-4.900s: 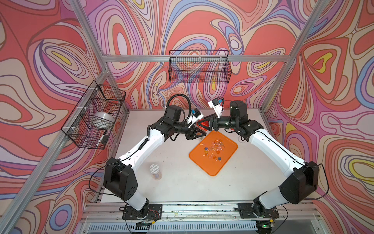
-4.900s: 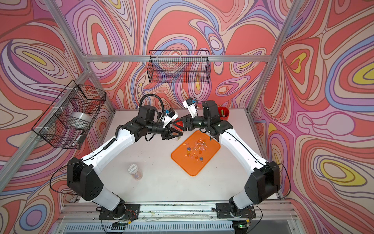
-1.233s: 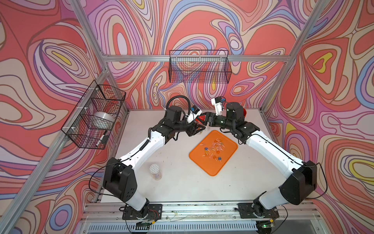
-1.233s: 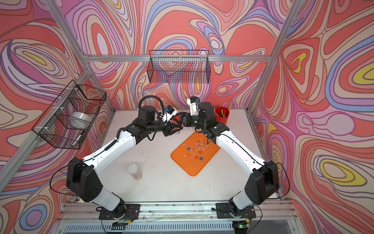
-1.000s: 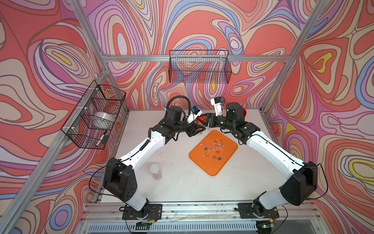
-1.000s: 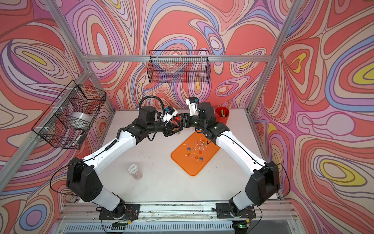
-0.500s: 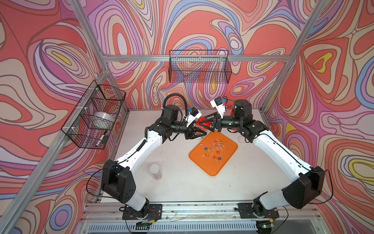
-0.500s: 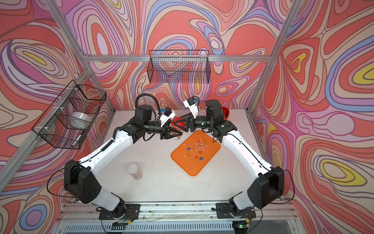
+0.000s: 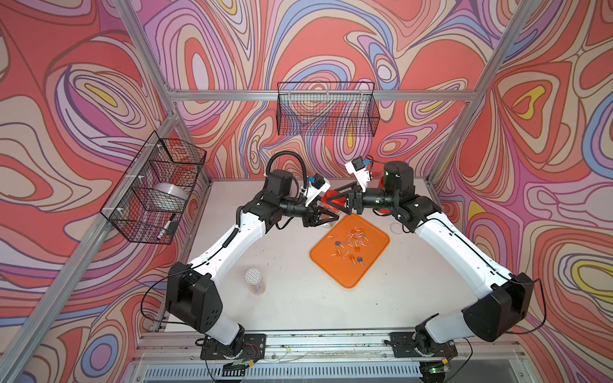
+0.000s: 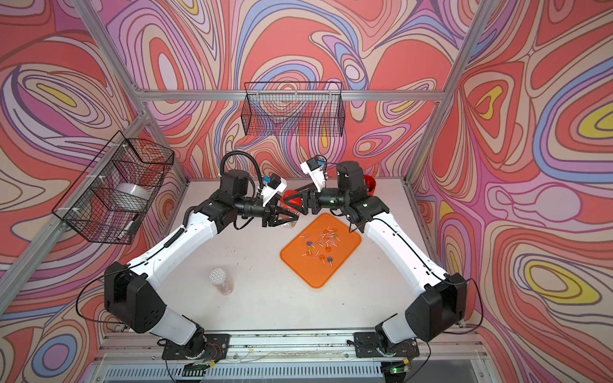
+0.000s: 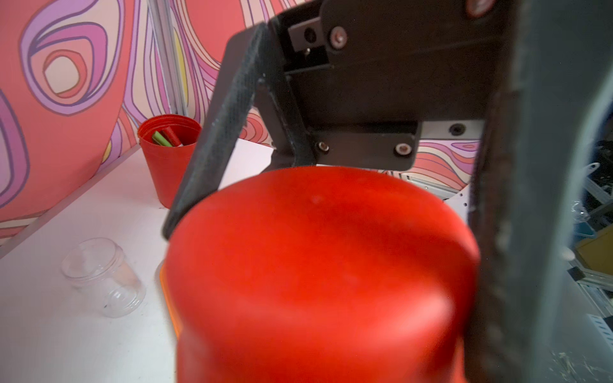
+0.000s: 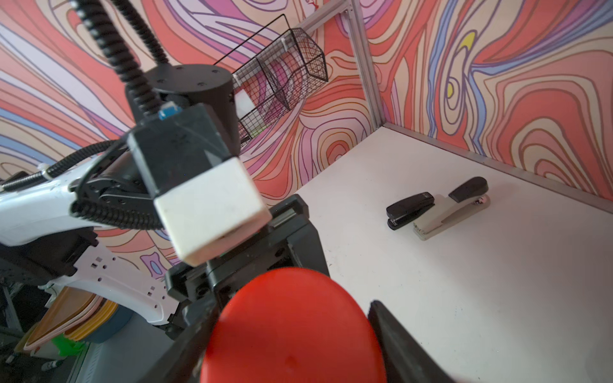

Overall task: Pour the candies out of the jar
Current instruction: Unscrew the lid from the jar.

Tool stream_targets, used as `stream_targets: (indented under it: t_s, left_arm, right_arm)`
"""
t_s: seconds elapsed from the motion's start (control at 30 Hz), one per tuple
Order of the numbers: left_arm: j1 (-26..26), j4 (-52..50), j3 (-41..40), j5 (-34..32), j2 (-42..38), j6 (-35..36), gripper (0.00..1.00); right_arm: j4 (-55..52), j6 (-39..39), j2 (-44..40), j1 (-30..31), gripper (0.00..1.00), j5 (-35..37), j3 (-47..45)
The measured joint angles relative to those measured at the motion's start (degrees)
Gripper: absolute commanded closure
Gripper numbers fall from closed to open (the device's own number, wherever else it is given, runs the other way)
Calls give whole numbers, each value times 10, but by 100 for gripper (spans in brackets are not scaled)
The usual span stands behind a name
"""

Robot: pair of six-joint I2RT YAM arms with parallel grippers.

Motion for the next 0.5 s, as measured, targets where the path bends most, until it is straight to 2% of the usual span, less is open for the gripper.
stream_targets:
  t_s: [0.17,0.5]
  left_arm:
    - [0,0,0,-35,0,1,100]
    - [-9,-23,4,-80,7,14,100]
  right_arm:
    - [-9,29,0,0,19,54,9]
    - [-8,63,0,4,18,122,9]
